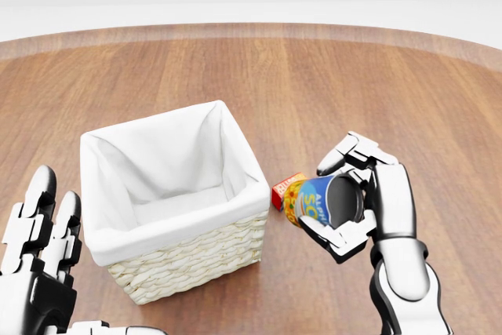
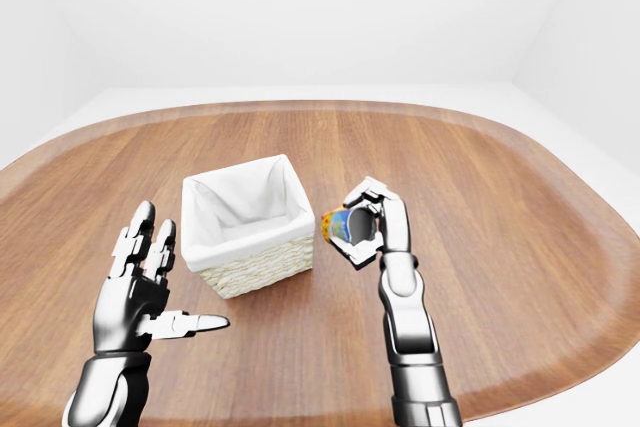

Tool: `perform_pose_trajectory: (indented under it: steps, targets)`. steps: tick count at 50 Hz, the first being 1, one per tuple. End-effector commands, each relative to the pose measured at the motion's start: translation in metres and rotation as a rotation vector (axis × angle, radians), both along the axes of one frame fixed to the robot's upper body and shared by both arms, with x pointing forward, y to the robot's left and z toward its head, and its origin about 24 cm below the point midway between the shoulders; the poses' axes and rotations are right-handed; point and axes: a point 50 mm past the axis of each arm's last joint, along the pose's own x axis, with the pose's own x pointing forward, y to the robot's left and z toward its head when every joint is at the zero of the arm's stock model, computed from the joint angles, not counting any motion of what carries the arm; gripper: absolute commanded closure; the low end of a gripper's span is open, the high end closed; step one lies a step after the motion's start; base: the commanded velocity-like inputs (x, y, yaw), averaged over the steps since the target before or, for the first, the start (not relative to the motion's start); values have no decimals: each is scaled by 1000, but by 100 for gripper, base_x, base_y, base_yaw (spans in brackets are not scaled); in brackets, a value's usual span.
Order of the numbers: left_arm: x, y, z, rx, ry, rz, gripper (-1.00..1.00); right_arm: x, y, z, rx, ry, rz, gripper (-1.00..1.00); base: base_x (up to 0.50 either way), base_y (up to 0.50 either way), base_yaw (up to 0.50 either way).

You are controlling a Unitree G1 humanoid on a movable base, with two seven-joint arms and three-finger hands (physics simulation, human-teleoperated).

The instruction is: Pick up the alphabet soup and put it in the basket.

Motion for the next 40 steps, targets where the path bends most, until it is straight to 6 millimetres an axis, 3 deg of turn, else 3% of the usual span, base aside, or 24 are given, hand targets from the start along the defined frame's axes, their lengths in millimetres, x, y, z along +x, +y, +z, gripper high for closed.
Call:
perform_pose_trajectory:
  steps: [1, 11, 23, 40]
  targets:
    - [0, 0, 0, -1, 0, 0, -100, -16, 2, 33, 5, -152, 8, 100, 0, 0, 0]
    - [-1, 0, 0, -1, -1, -3, -100, -27, 9, 54, -2, -250, 32, 100, 0, 0, 0]
    - [0, 0, 0, -2, 1, -6, -100, -27, 25, 77, -12, -350, 58, 100, 0, 0, 0]
    - [-1, 1, 0, -2, 0, -5, -100, -14, 58, 83, -43, -367, 113, 100, 0, 0, 0]
